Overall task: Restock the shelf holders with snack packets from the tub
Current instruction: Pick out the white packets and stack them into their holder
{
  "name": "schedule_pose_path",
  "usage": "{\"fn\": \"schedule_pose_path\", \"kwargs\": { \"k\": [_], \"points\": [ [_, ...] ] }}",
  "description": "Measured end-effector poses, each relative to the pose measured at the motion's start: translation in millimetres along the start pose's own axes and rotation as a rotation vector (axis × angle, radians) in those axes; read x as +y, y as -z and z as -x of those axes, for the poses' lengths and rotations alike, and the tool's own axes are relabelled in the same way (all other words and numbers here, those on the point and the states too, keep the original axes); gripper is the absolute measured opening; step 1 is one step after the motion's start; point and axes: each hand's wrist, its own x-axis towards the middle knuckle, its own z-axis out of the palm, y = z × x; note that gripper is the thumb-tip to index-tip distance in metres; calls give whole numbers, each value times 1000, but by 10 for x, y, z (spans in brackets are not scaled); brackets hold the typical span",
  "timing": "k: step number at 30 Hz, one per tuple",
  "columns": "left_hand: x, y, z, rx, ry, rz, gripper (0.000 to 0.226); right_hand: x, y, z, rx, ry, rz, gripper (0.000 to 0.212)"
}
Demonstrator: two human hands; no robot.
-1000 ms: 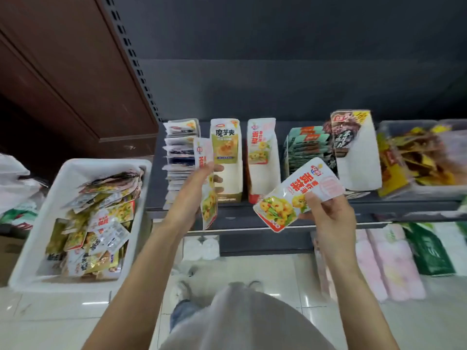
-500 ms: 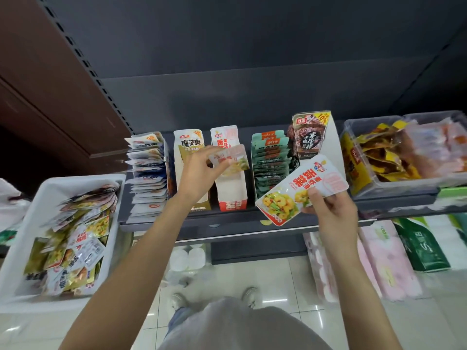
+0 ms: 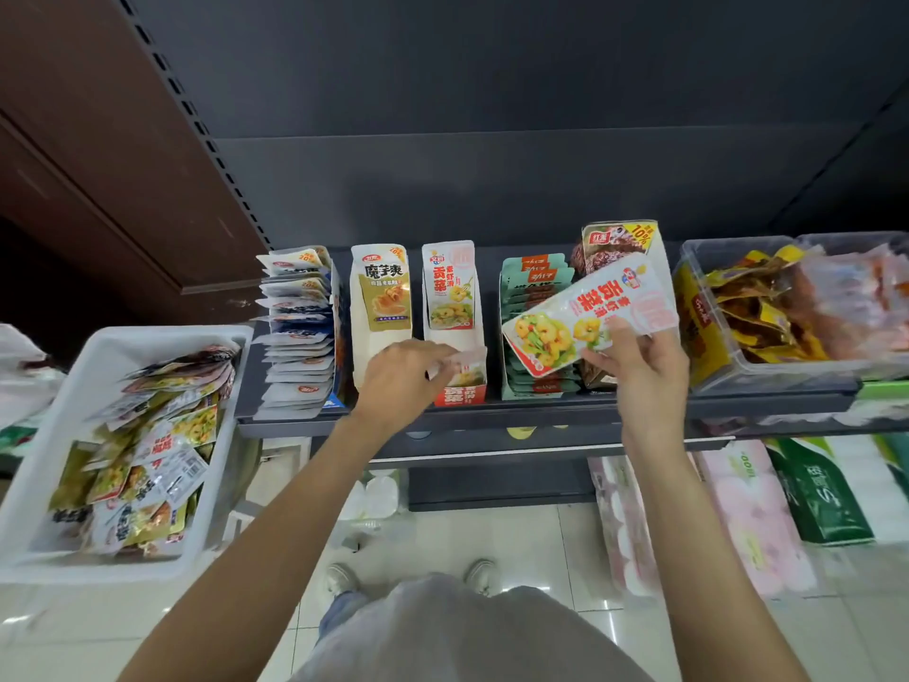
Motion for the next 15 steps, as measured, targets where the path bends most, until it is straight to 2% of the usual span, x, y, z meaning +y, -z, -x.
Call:
{"fn": "schedule_pose_path", "kwargs": {
  "k": [3, 8, 12, 15],
  "points": [
    [17, -24, 82, -38, -109, -95, 19, 41, -248, -108, -180, 84, 89, 23],
    [-21, 7, 144, 40, -67, -109, 17, 280, -650, -137, -516, 315, 556, 19],
    [-58, 62, 204, 109, -67, -81, 11, 354, -730, -153, -631, 293, 608, 20],
    [-51, 79, 239, 114, -61, -51, 9, 360, -744, -165, -674, 205, 600, 18]
  ]
}}
